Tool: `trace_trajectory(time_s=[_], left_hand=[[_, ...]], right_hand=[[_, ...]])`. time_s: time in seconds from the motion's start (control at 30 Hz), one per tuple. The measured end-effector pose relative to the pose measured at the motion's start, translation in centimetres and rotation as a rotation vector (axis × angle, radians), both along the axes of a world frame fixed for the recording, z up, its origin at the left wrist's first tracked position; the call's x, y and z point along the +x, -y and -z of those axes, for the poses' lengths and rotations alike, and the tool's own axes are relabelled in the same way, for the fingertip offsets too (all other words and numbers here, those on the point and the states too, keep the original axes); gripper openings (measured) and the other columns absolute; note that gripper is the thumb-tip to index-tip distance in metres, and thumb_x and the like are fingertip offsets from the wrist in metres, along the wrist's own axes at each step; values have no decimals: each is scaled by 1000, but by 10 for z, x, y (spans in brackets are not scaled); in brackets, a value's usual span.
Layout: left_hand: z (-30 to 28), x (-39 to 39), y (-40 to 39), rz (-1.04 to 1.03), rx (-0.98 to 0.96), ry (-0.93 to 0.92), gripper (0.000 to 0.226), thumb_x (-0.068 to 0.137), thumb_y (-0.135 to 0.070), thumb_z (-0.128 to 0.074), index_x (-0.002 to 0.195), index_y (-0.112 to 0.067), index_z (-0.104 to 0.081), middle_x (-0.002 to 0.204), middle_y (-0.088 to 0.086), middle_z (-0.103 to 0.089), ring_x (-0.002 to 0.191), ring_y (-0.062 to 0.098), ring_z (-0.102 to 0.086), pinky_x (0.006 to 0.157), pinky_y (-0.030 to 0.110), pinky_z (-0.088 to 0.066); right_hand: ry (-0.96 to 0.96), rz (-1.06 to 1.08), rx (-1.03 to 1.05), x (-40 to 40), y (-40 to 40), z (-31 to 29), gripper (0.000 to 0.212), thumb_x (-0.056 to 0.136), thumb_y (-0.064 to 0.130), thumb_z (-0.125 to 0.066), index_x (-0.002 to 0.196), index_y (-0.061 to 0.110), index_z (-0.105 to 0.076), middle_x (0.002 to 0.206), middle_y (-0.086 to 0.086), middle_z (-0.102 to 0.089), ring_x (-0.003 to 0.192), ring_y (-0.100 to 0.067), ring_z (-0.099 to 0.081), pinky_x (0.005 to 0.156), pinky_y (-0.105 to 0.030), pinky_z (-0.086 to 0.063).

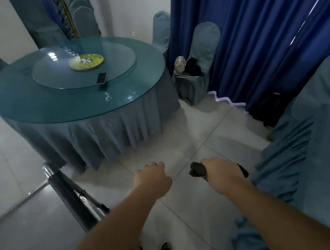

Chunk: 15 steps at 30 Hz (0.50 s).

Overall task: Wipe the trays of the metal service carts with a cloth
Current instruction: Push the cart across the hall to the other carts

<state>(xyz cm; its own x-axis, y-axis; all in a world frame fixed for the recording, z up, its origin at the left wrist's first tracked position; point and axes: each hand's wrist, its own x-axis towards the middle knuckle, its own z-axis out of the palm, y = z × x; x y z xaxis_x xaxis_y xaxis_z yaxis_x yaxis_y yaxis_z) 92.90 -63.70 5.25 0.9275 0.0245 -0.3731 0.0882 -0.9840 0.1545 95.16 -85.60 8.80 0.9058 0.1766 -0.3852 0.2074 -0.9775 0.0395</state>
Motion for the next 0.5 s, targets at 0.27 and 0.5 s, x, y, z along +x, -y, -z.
trace_trajectory(time_s=[0.27,0.5], left_hand=[[5,99,-77,-135,-5,-14,55,99,-53,-48,146,-25,-49,145,4,-56,130,30,-55,101,46,-46],[18,168,-151,-412,22,-23,55,98,-53,-49,146,-25,-49,143,4,-56,129,30,-55,103,46,-45]], right_hand=[[-98,-28,94,126,-65,0,20,104,32,-53,114,16,-59,113,-9,-68,102,-32,-67,91,-44,-56],[-152,-251,103,257,-160,19,18,104,36,-52,109,21,-60,111,-10,-68,99,-35,-66,93,-50,-56]])
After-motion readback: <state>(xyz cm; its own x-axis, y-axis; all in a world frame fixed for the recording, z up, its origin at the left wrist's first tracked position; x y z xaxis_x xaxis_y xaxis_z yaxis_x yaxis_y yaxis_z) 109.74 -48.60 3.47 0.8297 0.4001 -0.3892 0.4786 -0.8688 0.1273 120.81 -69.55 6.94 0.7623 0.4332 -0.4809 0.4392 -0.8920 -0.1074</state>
